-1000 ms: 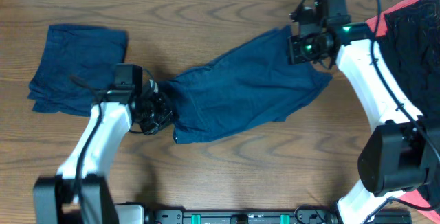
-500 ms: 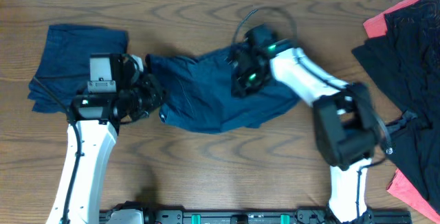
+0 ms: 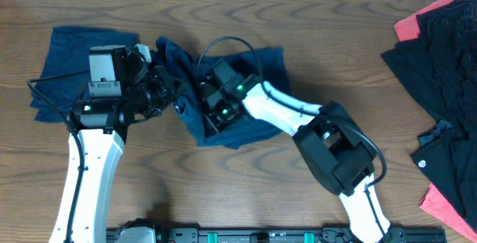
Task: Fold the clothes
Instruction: 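Fold the shirt's right side toward the left gripper with the right gripper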
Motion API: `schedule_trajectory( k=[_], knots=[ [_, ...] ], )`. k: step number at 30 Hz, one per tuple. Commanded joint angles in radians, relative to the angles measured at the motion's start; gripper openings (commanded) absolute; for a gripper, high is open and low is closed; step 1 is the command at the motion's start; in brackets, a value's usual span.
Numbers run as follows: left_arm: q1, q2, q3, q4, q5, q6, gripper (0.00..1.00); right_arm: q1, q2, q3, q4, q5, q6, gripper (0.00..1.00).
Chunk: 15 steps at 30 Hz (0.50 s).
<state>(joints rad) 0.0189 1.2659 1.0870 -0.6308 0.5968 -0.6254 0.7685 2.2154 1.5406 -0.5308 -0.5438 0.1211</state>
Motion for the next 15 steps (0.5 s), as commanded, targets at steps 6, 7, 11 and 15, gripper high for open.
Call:
schedule_trajectory(
  k=[6,7,11,15],
  knots=[
    [0.005,-0.01,0.028,0.035,0.046,-0.049,0.06,0.076,0.0,-0.002,0.063,0.09,0.066,0.01],
    [0.005,-0.01,0.028,0.035,0.042,-0.048,0.06,0.074,-0.007,-0.001,0.05,0.109,0.064,0.01],
    [0.005,-0.01,0.028,0.035,0.035,-0.041,0.06,0.043,-0.089,0.012,-0.062,0.28,0.021,0.02],
    [0.005,-0.01,0.028,0.034,-0.006,-0.041,0.06,-0.033,-0.208,0.017,-0.144,0.482,0.017,0.01]
  ],
)
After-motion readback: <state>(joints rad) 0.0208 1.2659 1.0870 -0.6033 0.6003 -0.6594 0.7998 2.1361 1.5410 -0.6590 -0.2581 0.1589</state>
